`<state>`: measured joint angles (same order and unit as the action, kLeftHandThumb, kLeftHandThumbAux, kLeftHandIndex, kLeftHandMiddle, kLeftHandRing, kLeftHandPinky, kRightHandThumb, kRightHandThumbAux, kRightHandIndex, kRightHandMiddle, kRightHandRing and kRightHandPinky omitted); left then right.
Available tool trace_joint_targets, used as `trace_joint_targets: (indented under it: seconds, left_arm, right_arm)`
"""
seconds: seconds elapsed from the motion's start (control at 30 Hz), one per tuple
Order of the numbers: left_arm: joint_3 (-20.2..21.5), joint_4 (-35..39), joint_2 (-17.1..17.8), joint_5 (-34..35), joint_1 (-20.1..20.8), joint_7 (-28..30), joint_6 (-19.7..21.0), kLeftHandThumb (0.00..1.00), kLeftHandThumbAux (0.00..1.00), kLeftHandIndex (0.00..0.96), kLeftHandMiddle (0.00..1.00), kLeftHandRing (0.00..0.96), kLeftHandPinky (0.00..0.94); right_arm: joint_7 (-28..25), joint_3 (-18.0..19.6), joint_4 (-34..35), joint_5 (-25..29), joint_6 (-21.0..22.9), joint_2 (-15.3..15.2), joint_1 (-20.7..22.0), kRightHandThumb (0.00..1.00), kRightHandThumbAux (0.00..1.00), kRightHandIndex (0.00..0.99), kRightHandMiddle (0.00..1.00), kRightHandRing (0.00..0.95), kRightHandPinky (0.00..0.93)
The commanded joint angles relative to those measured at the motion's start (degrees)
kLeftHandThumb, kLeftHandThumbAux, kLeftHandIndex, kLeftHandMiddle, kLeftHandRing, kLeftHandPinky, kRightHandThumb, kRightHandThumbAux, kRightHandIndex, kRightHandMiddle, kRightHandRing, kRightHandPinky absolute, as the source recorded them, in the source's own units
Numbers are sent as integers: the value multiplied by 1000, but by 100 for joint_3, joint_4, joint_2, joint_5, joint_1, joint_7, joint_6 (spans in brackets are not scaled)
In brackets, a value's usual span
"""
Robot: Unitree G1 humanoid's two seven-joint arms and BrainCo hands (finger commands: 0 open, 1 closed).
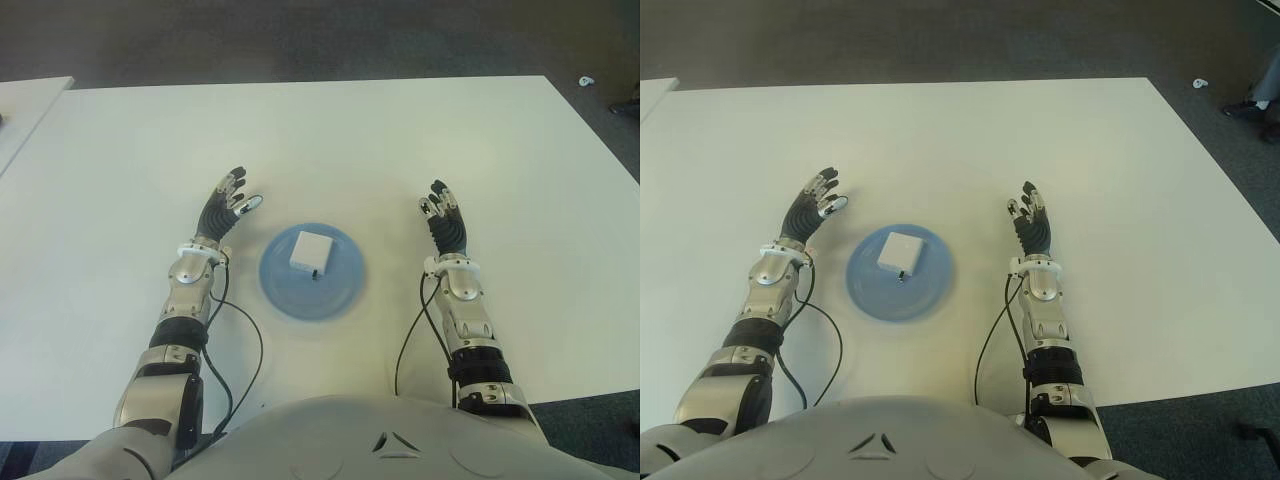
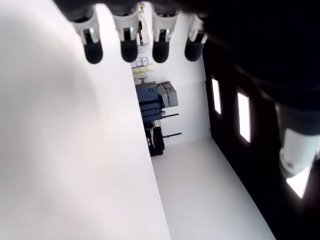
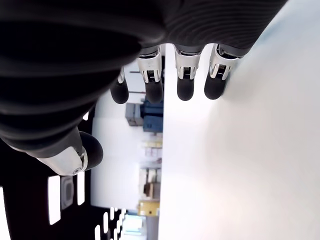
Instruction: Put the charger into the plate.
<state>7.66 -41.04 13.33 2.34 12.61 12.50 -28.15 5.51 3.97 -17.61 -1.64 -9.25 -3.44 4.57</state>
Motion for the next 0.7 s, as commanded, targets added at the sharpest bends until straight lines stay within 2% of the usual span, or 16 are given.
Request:
trace_joint_targets:
  seconds: [0.03,0.27,0.7]
  left_arm:
    - [-35,17,-120,124,-212,137,20,0,494,0,0,0,0]
    - [-17,70,-248,215,-413,119,88,20,452,0,0,0,0]
    - [74,-523,-486,232,-327,-157,-154,57,423,0,0,0,0]
  right_arm:
    - [-28,22,33,1,84,-10,-94,8,503,0,19,9,16]
    - [-46,36,50,-5,102,-36,-125,10,491,0,18,7,17]
    - [3,76,2,-55,90,-95,-141,24,510,0,3,0,1]
